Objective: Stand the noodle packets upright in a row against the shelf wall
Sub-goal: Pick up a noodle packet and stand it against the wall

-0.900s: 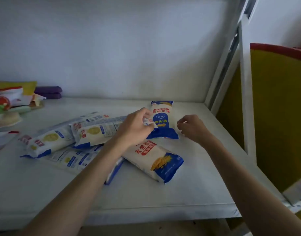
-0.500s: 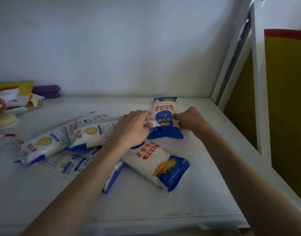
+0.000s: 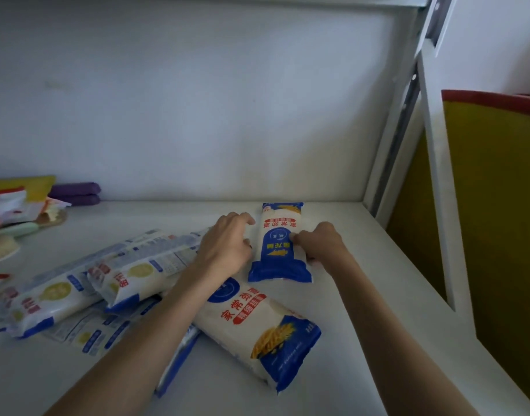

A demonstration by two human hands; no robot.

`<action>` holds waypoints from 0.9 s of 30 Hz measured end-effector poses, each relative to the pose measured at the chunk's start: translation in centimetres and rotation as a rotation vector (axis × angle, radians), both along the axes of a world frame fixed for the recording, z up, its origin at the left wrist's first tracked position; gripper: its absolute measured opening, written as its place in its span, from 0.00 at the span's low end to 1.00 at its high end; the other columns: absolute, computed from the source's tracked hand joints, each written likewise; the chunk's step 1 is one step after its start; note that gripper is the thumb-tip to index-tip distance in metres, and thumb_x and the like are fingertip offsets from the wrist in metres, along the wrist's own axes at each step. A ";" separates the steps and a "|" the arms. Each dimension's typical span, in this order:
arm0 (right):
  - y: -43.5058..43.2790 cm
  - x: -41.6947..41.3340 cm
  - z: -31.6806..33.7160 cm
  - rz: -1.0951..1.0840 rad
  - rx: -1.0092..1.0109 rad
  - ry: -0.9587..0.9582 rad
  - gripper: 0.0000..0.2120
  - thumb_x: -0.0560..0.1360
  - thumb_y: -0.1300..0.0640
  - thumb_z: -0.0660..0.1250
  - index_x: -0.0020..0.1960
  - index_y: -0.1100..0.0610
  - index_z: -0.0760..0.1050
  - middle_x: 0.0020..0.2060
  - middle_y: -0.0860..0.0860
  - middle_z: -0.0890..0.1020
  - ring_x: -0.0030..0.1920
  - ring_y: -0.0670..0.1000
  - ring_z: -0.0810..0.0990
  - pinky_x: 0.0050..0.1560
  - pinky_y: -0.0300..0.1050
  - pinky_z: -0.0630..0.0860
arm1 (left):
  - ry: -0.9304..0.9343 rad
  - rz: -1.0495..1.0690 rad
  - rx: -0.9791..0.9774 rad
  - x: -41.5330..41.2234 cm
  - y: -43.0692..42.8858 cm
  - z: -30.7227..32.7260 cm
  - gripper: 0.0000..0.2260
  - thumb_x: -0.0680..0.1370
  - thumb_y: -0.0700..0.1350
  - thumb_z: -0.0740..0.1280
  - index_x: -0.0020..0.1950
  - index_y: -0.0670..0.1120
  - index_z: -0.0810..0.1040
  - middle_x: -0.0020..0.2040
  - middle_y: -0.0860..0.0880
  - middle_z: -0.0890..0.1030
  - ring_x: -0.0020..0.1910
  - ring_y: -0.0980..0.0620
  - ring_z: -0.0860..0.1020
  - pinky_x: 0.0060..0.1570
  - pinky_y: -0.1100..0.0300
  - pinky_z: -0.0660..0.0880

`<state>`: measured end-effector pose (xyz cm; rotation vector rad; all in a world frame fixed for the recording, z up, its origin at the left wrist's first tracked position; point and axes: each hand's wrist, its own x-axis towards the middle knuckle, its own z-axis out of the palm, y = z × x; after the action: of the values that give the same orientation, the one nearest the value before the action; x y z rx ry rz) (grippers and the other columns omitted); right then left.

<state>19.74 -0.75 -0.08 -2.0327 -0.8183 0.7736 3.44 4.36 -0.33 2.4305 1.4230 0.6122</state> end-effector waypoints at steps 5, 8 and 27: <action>1.0 -0.1 -0.1 0.019 -0.007 -0.094 0.14 0.74 0.52 0.70 0.51 0.56 0.69 0.45 0.53 0.78 0.38 0.50 0.79 0.30 0.40 0.72 | -0.048 0.061 -0.325 4.6 2.1 1.7 0.12 0.78 0.46 0.66 0.58 0.43 0.75 0.55 0.46 0.80 0.49 0.47 0.80 0.34 0.59 0.74; 1.6 0.2 -0.4 0.012 -0.027 -0.080 0.13 0.73 0.53 0.71 0.50 0.57 0.68 0.45 0.53 0.77 0.42 0.51 0.79 0.33 0.40 0.73 | -0.142 0.136 -0.448 6.4 3.5 1.6 0.14 0.77 0.51 0.69 0.55 0.43 0.74 0.53 0.44 0.81 0.50 0.44 0.82 0.41 0.56 0.79; 8.4 6.7 2.7 0.336 -0.556 -0.101 0.10 0.72 0.57 0.73 0.46 0.63 0.76 0.42 0.56 0.83 0.44 0.53 0.83 0.55 0.46 0.80 | -0.249 -0.036 -0.706 8.9 10.4 0.0 0.14 0.72 0.55 0.74 0.48 0.48 0.75 0.42 0.51 0.81 0.36 0.54 0.80 0.33 0.61 0.73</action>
<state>26.40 7.67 2.59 -2.4672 -1.1131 1.1984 12.35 14.79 -0.38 1.7545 1.2182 0.3100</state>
